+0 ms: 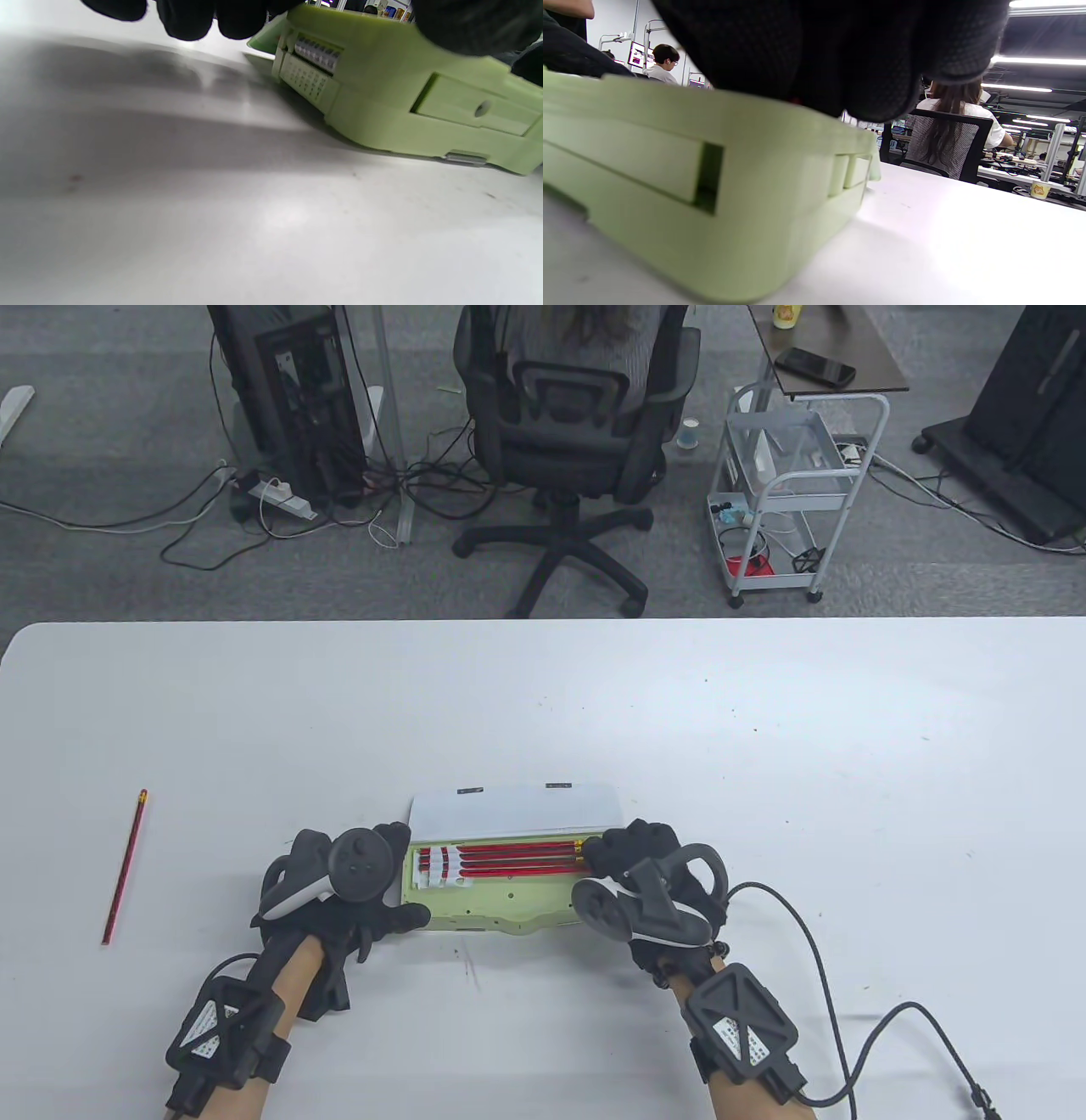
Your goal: Organize multifunction pencil case
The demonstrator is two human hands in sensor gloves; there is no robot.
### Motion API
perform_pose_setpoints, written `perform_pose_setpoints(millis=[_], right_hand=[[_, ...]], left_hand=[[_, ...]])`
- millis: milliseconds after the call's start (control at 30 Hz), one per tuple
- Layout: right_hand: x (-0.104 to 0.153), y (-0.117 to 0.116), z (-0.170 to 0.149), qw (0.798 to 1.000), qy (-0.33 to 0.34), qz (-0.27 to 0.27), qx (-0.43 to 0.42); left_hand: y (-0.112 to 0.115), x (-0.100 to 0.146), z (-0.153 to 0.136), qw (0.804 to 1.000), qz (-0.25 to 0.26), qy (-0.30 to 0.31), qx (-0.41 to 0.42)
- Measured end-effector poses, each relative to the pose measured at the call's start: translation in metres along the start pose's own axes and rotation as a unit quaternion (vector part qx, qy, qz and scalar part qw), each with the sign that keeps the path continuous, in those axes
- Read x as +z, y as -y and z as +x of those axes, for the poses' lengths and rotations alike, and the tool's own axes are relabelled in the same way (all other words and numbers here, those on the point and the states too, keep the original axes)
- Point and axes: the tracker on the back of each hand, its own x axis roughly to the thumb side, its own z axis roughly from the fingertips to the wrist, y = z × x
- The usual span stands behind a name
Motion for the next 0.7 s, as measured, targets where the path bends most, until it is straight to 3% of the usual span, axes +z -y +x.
perform_pose_setpoints(millis=[433,700], right_hand=[[0.001,-0.001,-0.001,1.0,-0.001,-0.002,-0.014],[0.006,0.001,-0.023,0.997,-0.061,-0.003,-0.048]], left_hand=[[0.0,0.0,0.0,1.0,-0.003,-0.001,0.001],[0.0,0.0,0.0,1.0,-0.004,-0.001,0.0]])
